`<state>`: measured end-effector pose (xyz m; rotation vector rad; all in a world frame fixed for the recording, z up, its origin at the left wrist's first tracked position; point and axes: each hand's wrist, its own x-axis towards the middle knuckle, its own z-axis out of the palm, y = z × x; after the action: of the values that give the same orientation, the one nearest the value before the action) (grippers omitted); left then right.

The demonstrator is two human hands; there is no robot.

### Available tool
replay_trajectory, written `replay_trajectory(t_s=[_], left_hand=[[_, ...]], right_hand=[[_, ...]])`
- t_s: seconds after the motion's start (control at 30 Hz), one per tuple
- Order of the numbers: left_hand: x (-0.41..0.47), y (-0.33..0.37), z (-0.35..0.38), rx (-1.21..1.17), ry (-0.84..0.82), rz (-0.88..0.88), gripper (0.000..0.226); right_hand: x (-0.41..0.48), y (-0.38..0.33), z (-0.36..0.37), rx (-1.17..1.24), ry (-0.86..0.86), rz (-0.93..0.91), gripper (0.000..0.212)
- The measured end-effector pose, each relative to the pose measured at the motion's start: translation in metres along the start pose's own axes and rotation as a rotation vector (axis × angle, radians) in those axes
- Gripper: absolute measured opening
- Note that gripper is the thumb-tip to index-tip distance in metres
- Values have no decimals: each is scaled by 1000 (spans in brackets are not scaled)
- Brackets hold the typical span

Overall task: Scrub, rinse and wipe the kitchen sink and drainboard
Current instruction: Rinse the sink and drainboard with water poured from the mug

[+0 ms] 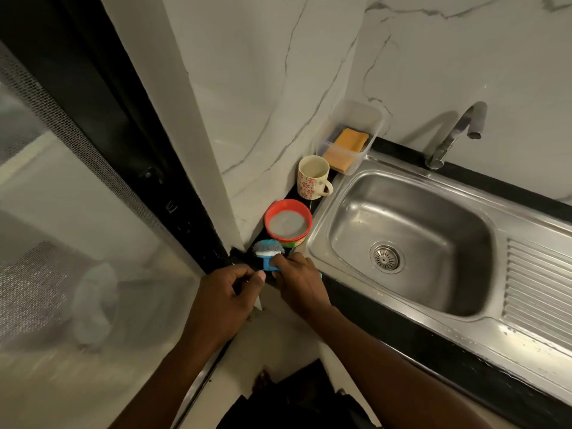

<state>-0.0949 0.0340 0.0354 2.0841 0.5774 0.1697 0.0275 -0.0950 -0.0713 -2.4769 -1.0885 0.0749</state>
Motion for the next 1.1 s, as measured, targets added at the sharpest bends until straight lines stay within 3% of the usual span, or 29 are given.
replay_trajectory(t_s=[0.17, 0.4, 0.7, 1.1], left_hand=[[8, 0, 1, -9, -18, 6, 25], [17, 8, 11, -34, -30, 17, 26], [36, 56, 55, -52, 9, 128, 24], [47, 127, 135, -43, 37, 235, 29]], right_hand=[[-1, 0, 7, -26, 6, 5, 38], [-13, 3, -10, -12, 93, -13, 27], [-34, 27, -98, 465, 201, 222, 16], [-68, 108, -186, 633, 352, 260, 12]])
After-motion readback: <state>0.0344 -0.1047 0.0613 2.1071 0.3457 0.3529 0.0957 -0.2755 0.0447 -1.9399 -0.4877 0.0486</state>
